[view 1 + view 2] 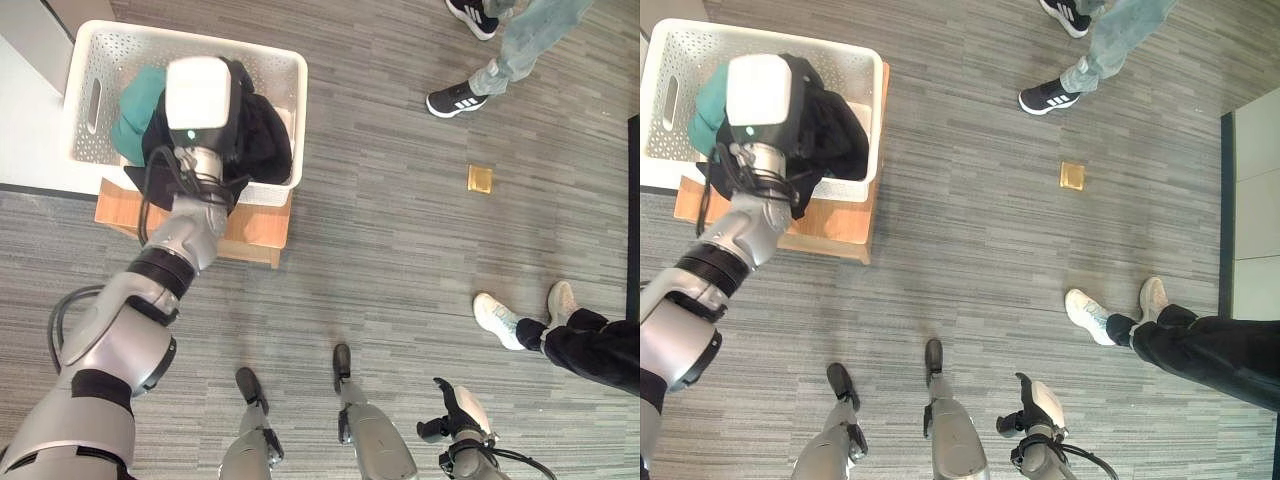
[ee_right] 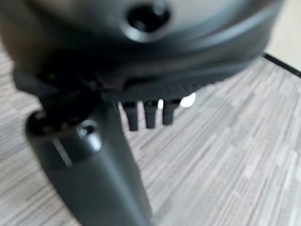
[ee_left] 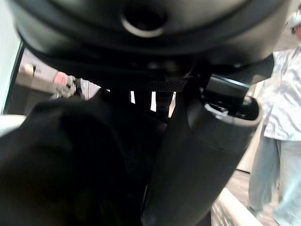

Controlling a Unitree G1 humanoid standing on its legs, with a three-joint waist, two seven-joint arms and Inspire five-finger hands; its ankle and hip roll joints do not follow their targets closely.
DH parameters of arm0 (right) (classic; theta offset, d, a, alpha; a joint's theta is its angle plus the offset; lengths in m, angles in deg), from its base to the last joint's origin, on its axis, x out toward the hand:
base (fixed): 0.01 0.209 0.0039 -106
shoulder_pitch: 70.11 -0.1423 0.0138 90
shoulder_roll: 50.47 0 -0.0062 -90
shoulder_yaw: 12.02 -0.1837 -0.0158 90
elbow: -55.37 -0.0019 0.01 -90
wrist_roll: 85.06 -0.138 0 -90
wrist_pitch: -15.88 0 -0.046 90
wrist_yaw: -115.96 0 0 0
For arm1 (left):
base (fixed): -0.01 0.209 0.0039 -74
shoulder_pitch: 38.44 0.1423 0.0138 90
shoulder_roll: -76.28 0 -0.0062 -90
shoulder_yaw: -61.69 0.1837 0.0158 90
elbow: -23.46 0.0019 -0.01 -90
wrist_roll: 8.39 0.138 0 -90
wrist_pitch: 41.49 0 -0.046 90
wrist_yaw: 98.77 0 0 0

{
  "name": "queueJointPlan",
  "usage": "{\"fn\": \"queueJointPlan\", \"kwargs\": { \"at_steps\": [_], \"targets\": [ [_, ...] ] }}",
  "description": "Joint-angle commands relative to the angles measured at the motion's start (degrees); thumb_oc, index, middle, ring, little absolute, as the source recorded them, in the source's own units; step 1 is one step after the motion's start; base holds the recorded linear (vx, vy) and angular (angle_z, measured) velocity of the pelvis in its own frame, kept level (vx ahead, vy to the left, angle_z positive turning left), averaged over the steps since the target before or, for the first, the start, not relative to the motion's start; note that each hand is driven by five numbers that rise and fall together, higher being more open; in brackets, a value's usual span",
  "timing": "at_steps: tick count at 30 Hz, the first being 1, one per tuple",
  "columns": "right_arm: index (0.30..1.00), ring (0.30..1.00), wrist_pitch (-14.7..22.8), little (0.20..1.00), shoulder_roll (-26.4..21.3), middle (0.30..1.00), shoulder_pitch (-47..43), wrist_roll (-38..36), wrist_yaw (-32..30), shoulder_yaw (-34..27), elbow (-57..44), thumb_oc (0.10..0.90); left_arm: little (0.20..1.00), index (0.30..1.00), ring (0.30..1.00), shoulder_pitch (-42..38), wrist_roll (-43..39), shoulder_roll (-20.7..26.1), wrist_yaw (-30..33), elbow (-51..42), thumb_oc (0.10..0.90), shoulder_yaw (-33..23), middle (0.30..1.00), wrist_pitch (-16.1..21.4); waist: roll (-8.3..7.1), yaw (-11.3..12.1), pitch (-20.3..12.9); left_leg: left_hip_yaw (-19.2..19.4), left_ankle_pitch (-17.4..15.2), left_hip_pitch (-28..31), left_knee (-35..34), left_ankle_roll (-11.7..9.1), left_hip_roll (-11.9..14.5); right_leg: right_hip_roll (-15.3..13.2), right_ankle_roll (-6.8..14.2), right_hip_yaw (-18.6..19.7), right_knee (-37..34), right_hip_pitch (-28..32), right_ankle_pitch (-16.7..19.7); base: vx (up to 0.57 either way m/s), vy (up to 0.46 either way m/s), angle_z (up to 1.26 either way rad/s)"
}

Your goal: Pick up bed clothes into laundry basket.

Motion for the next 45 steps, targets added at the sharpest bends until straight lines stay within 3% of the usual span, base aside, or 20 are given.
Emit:
{"fn": "queueJointPlan", "kwargs": {
  "at_steps": [1, 10, 11, 18, 19, 20, 22, 26, 29, 33, 36, 39, 41, 42, 43, 45],
  "targets": [
    [0.9, 0.9, 0.22, 0.9, -3.13, 0.9, 2.89, -1.24, -2.65, -1.35, 1.8, 0.8, 0.9, 0.9, 0.9, -8.19, 4.04, -0.19, 3.5, 1.92, 0.8, -2.75, 0.9, 1.96, 1.66, 0.97, -1.83, -3.3, -3.21, -1.95, 0.02, -2.61, 2.21, -4.44, 7.15, -2.8, 0.1, -1.24, 1.84, 0.0, 0.0, 0.0],
    [0.9, 0.9, 0.44, 0.9, -3.0, 0.9, 3.31, -1.57, -2.36, -1.32, 2.62, 0.8, 0.9, 0.9, 0.9, -10.14, 3.89, 1.18, 3.88, 3.11, 0.8, -2.11, 0.9, 1.62, 2.17, 0.88, -2.36, -2.95, -3.47, -0.75, 0.02, -2.59, 2.05, -4.3, 7.09, -2.73, 0.1, -0.46, 1.51, 0.01, 0.002, 0.0],
    [0.9, 0.9, 0.26, 0.9, -2.7, 0.9, 3.86, -1.42, -1.17, -1.13, 4.89, 0.8, 0.9, 0.9, 0.9, -14.37, 4.94, 6.19, 4.45, 4.43, 0.8, -0.08, 0.9, 0.51, 3.27, 0.69, -5.05, -2.29, -4.05, 1.82, 0.02, -2.43, 2.04, -3.99, 7.25, -2.83, 0.1, 1.59, 1.06, 0.09, 0.019, -0.01],
    [0.9, 0.9, 0.1, 0.9, -2.09, 0.9, 4.49, -1.68, -0.55, -1.58, 5.86, 0.8, 0.9, 0.9, 0.9, -16.19, 4.13, 8.09, 4.6, 4.26, 0.8, 0.4, 0.9, 0.67, 3.61, 0.76, -6.32, -1.88, -4.2, 3.76, 0.02, -2.4, 1.83, -4.17, 7.24, -3.18, 0.1, 3.44, 0.94, 0.08, 0.008, -0.07],
    [0.9, 0.9, -0.92, 0.9, -1.91, 0.9, 5.62, -1.64, 1.31, -2.86, 6.61, 0.8, 0.9, 0.9, 0.9, -16.53, -1.23, 10.22, 2.2, 0.77, 0.8, -0.86, 0.9, 4.22, 5.36, 1.5, -10.12, -2.02, -5.49, 7.53, 0.02, -2.34, 1.22, -4.79, 7.39, -4.23, 0.1, 7.76, -0.21, 0.2, 0.019, 0.01],
    [0.9, 0.9, -0.97, 0.9, -2.0, 0.9, 5.67, -1.64, 1.35, -2.81, 6.51, 0.8, 0.9, 0.9, 0.9, -16.36, -1.27, 10.36, 2.11, 0.58, 0.8, -1.0, 0.9, 4.19, 5.33, 1.32, -9.93, -2.11, -5.24, 7.64, 0.02, -2.31, 1.14, -4.88, 7.37, -4.33, 0.1, 7.94, -0.08, 0.24, 0.025, -0.01],
    [0.9, 0.9, -1.82, 0.9, -2.1, 0.9, 5.3, -2.16, 2.97, -3.38, 5.72, 0.8, 0.9, 0.9, 0.9, -16.17, -8.83, 10.92, -0.79, -2.08, 0.8, -2.83, 0.9, 8.18, 6.37, 2.06, -11.71, -2.71, -5.79, 9.43, 0.02, -2.16, 0.75, -5.37, 7.49, -4.8, 0.1, 10.18, -0.48, 0.13, 0.021, 0.16],
    [0.9, 0.9, -2.07, 0.9, -2.04, 0.9, 5.41, -2.11, 4.61, -2.88, 3.36, 0.8, 0.9, 0.9, 0.9, -16.8, -14.87, 12.15, -2.5, -5.43, 0.8, -4.04, 0.9, 10.3, 7.22, 2.92, -13.08, -3.72, -6.07, 10.78, 0.02, -2.01, 0.07, -5.99, 7.54, -5.4, 0.1, 12.33, -0.65, 0.07, 0.018, 0.19],
    [0.9, 0.9, -2.24, 0.9, -1.8, 0.9, 5.0, -1.77, 6.0, -1.96, 0.63, 0.8, 0.9, 0.9, 0.9, -16.39, -19.45, 13.09, -3.29, -8.88, 0.8, -6.22, 0.9, 11.98, 7.86, 4.33, -13.72, -5.08, -6.16, 11.63, 0.02, -1.89, -0.52, -6.56, 7.47, -6.39, 0.1, 14.21, -0.9, 0.06, 0.007, 0.21],
    [0.9, 0.9, -2.55, 0.9, -1.2, 0.9, 4.95, 0.2, 8.19, 0.21, -3.63, 0.8, 0.9, 0.9, 0.9, -13.22, -21.42, 15.42, -2.9, -18.55, 0.8, -9.59, 0.9, 13.35, 8.34, 8.66, -14.51, -9.03, -5.99, 12.39, 0.02, -1.52, -2.15, -8.17, 7.43, -9.76, 0.39, 18.0, -1.48, 0.04, -0.004, 0.34],
    [0.9, 0.9, -2.8, 0.9, -1.86, 0.9, 5.16, 0.84, 8.83, 0.04, -6.94, 0.8, 0.9, 0.9, 0.9, -8.48, -21.33, 15.38, -4.67, -24.67, 0.8, -11.96, 0.9, 13.51, 8.66, 12.51, -14.23, -15.08, -5.51, 12.45, 0.02, -1.13, -3.77, -9.72, 7.12, -15.27, 2.31, 21.86, -2.5, 0.03, -0.027, 0.84],
    [0.9, 0.9, -3.08, 0.9, -2.08, 0.9, 4.51, 0.76, 9.44, -0.25, -9.98, 0.8, 0.9, 0.9, 0.9, -1.11, -20.68, 16.63, -7.16, -29.47, 0.8, -14.29, 0.9, 13.53, 8.43, 16.55, -13.68, -21.75, -4.66, 12.55, 0.02, -0.11, -6.31, -12.6, 7.28, -18.63, 9.56, 23.59, -0.71, 0.03, -0.024, 1.2],
    [0.9, 0.9, -3.39, 0.9, -2.24, 0.9, 2.99, 1.58, 10.22, 0.96, -14.14, 0.8, 0.9, 0.9, 0.9, 5.53, -20.23, 18.14, -7.13, -31.79, 0.8, -17.6, 0.9, 13.52, 9.1, 17.13, -12.3, -25.88, -3.97, 13.18, 0.02, 1.0, -7.2, -13.84, 7.46, -13.76, 18.51, 20.19, 2.87, 0.0, 0.012, 1.15],
    [0.9, 0.9, -3.25, 0.9, -2.23, 0.9, 2.12, 1.24, 10.34, 1.24, -15.19, 0.8, 0.9, 0.9, 0.9, 9.91, -20.71, 18.8, -6.77, -31.9, 0.8, -20.48, 0.9, 13.79, 9.35, 17.56, -12.15, -26.91, -3.98, 13.11, 0.02, 1.09, -7.04, -12.71, 7.0, -10.56, 20.07, 18.64, 1.66, -0.03, 0.006, 1.09],
    [0.9, 0.9, -2.99, 0.9, -1.62, 0.9, -0.91, 0.13, 10.83, 2.15, -15.95, 0.8, 0.9, 0.9, 0.9, 14.74, -21.78, 18.96, -6.52, -32.2, 0.8, -23.6, 0.9, 14.03, 10.21, 18.42, -12.33, -28.54, -3.6, 13.0, 0.02, 0.88, -5.89, -8.78, 4.58, -5.94, 19.66, 17.33, -5.2, 0.01, -0.003, 1.07],
    [0.9, 0.9, -3.05, 0.9, -0.06, 0.9, -5.39, -0.3, 11.57, 5.73, -17.43, 0.8, 0.9, 0.9, 0.9, 19.72, -23.76, 19.01, -6.39, -31.86, 0.8, -26.46, 0.9, 14.24, 10.56, 18.7, -12.62, -31.8, -2.91, 12.93, 0.02, 0.76, -6.11, -2.0, 3.49, 4.15, 17.33, 15.22, -11.92, 0.14, -0.013, 0.93]
  ]
}}
